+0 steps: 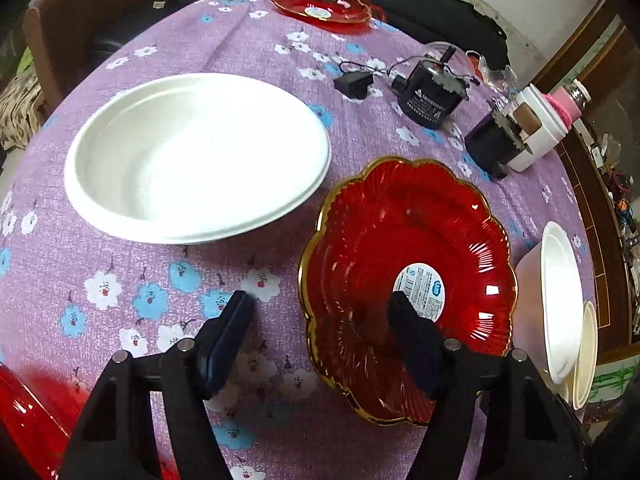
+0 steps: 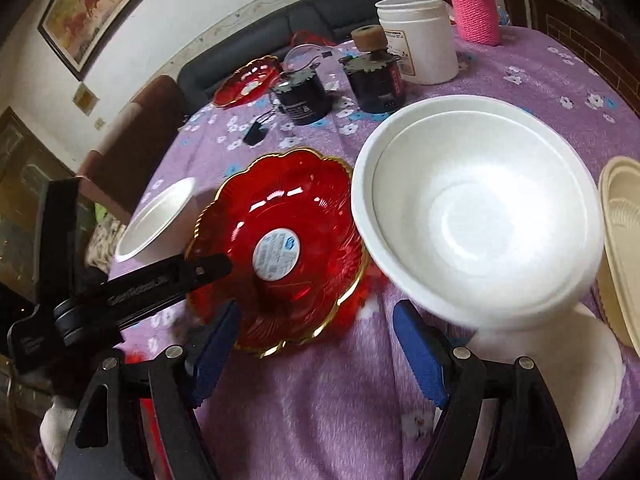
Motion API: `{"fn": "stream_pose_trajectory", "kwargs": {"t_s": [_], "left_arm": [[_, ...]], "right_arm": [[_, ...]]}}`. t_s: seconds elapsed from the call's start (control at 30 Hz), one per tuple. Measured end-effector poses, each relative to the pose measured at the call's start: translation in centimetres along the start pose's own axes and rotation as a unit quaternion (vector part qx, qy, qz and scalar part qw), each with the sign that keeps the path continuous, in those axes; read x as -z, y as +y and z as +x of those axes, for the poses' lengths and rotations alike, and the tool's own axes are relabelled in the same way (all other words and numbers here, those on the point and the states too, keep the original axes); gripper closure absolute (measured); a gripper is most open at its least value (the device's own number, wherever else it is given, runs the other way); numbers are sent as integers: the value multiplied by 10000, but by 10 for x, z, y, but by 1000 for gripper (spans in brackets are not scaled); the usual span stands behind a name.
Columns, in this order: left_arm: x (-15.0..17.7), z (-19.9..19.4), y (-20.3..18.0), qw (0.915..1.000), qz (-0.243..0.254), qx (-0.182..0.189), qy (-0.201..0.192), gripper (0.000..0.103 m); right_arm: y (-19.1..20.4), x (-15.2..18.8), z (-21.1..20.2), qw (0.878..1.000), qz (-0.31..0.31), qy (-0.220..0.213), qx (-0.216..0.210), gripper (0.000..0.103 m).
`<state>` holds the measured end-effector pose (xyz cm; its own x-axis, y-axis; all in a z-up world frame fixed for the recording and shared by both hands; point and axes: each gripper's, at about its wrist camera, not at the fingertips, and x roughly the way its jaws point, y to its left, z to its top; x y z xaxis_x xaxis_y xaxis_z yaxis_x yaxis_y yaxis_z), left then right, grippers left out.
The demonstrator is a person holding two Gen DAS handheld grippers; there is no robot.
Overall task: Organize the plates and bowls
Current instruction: 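Grip the medium red plate rim with the left tool while the right tool grips it too, then carry the medium red plate over the large red plate and lower it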
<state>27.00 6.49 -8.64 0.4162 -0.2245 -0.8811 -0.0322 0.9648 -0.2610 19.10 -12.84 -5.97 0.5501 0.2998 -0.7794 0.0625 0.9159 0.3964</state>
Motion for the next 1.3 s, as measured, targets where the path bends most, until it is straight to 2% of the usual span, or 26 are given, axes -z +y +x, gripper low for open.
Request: {"fn": "stream_pose_trajectory", "kwargs": {"t_s": [0.07, 0.13, 0.17, 0.2, 0.23, 0.27, 0.3, 0.33, 0.37, 0.47, 0.6, 0.8, 1.0, 1.3], "left_arm": [[0, 1, -2, 10000, 27, 25, -17, 34], [0, 1, -5, 9999, 103, 9, -48, 40], [0, 2, -6, 9999, 133, -9, -60, 46], [0, 2, -7, 9999, 144, -13, -68, 47], [0, 2, -8, 9999, 148, -8, -79, 50], [1, 3, -10, 9998, 173, 21, -76, 62], [1, 3, -11, 9998, 194, 31, -62, 66], [2, 2, -12, 9997, 203, -59, -82, 66], [3, 2, -13, 9997, 198, -72, -89, 66], [8, -2, -11, 9999, 109, 4, -69, 66], [16, -19, -10, 9997, 71, 37, -247, 66], [34, -72, 3, 9970, -91, 182, -745, 66], [67, -126, 25, 9903, -220, 158, -1364, 65], [123, -172, 81, 9825, -666, 66, -1741, 65]], "right_arm": [[0, -2, 9, 9999, 40, 99, 31, 20], [-1, -2, 19, 9998, 119, 180, 20, 20], [-2, -3, 24, 9996, 161, 224, -18, 23], [-1, -5, 22, 9999, 149, 49, -12, 25], [-1, -7, 24, 9999, 145, 51, -20, 38], [-2, -8, 27, 9997, 177, 104, -91, 59], [-5, -9, 32, 9993, 282, 176, -143, 68], [-6, -9, 32, 9993, 311, 145, -114, 82], [-8, -9, 34, 9994, 321, 149, -36, 88], [-11, -6, 28, 9992, 363, 80, -153, 88], [-3, -3, 9, 9995, 177, -169, -205, 88], [19, 9, -24, 9983, -118, -419, -392, 88], [46, 35, -51, 9959, -336, -435, -715, 88], [97, 85, -69, 9906, -829, -295, -1044, 87]]}}
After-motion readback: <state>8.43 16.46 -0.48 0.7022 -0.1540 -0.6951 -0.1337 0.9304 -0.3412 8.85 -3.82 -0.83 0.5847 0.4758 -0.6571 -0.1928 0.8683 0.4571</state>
